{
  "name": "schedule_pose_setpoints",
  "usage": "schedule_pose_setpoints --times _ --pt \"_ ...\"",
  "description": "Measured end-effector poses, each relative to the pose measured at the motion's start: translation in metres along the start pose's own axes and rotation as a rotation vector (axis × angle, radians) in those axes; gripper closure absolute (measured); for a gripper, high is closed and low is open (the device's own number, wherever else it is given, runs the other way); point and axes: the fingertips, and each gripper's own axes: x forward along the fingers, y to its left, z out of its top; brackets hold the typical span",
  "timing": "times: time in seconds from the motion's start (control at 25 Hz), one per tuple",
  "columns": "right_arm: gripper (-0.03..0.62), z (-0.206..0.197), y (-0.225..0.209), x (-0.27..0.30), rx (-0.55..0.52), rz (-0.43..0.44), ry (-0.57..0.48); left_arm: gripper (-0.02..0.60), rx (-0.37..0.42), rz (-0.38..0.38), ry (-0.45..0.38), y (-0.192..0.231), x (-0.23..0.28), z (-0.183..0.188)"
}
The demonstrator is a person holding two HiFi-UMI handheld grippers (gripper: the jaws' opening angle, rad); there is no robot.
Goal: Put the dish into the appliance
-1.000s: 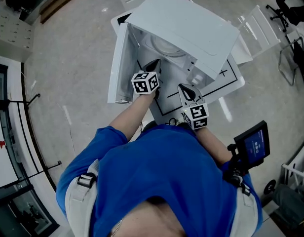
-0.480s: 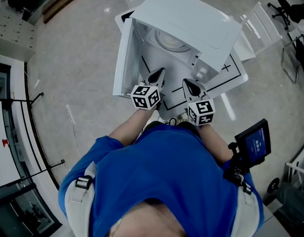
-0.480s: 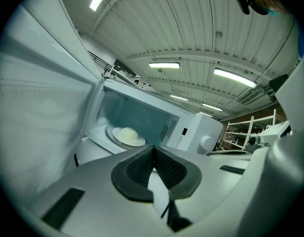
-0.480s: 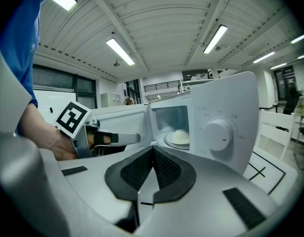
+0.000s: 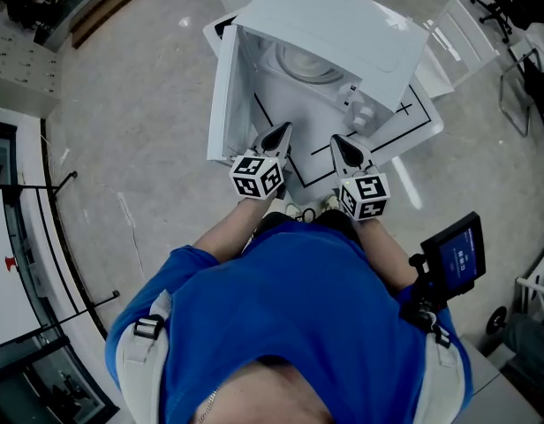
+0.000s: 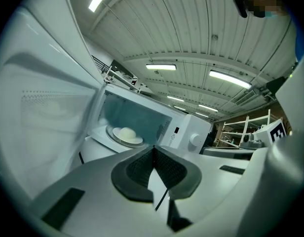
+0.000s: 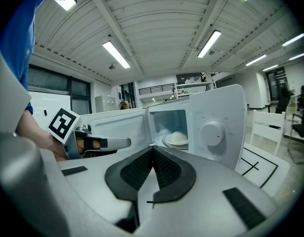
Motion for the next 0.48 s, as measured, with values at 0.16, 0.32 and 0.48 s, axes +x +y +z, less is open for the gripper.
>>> schedule_pose_setpoints --times 0.16,0.32,0.48 --pt "0.592 -0.002 0.002 -0.005 0.002 -0.018 0.0 0.574 0.003 -0.012 0.001 -0.003 -0.005 0.0" --pt "0.592 -0.002 0.004 -0.009 0.001 -0.029 -0.007 0.574 0.008 -0.016 -0.002 -0.004 -0.01 0.0" --pt "0.592 -0.003 0.008 -0.014 -0.003 -0.037 -0.01 0.575 0.017 -0.022 -0.004 -0.006 -0.015 0.0"
